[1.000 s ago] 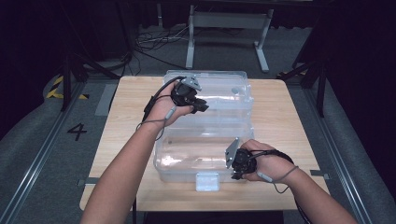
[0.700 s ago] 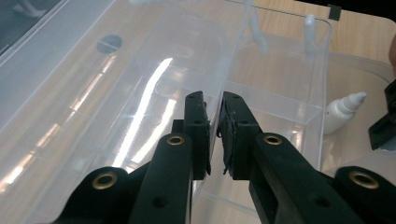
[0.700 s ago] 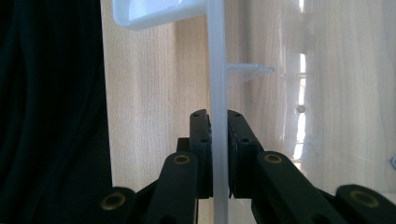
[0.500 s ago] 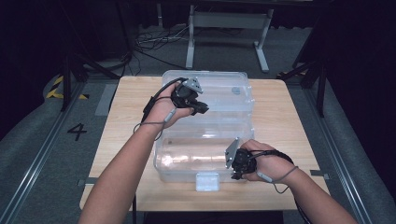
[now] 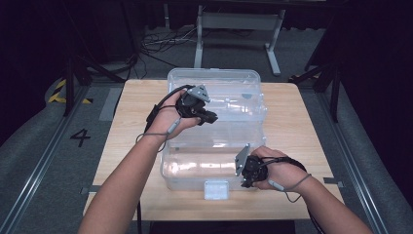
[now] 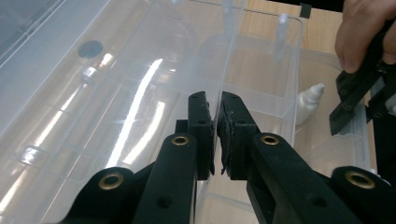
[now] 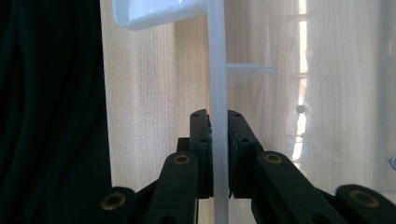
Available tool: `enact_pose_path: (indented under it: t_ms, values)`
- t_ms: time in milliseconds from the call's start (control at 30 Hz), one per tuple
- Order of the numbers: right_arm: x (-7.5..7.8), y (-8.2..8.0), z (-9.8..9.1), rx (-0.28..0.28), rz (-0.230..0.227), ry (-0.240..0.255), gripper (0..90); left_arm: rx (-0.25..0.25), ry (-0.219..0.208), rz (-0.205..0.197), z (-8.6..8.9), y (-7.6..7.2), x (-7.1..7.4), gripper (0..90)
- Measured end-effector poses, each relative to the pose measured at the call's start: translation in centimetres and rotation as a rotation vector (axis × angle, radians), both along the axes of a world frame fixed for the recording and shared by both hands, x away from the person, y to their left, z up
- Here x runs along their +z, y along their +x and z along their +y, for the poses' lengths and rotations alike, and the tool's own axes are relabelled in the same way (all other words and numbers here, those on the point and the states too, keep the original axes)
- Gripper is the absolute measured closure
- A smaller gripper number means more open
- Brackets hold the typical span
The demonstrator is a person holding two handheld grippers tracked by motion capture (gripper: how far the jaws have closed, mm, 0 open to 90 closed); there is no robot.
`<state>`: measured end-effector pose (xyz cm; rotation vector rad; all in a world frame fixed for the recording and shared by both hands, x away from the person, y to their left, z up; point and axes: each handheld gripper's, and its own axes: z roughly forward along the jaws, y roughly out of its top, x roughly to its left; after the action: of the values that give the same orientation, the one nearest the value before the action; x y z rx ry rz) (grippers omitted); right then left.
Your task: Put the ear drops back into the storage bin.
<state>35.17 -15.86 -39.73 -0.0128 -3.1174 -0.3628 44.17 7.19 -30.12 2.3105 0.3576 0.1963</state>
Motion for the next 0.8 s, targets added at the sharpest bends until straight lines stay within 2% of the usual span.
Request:
enact_pose_path:
  t_ms: [167, 233, 533, 800]
  values:
    - [0.0, -0.1, 0.0, -0.004, -0.006, 0.006, 83.4, -0.015, 0.0, 0.001, 0.1, -0.6, 0.1, 84.3]
    - [-0.1, -0.2, -0.1, -0.008, -0.007, 0.014, 83.3, -0.024, 0.008, 0.001, 0.1, -1.2, 0.1, 84.4]
    - [-0.1, -0.3, -0.5, -0.014, -0.012, 0.045, 83.2, -0.041, 0.031, -0.002, -0.1, -2.0, 0.3, 84.8]
    - [-0.1, -0.3, -0.6, -0.012, -0.015, 0.049, 83.1, -0.043, 0.01, 0.01, 0.2, -2.8, 0.0, 84.9]
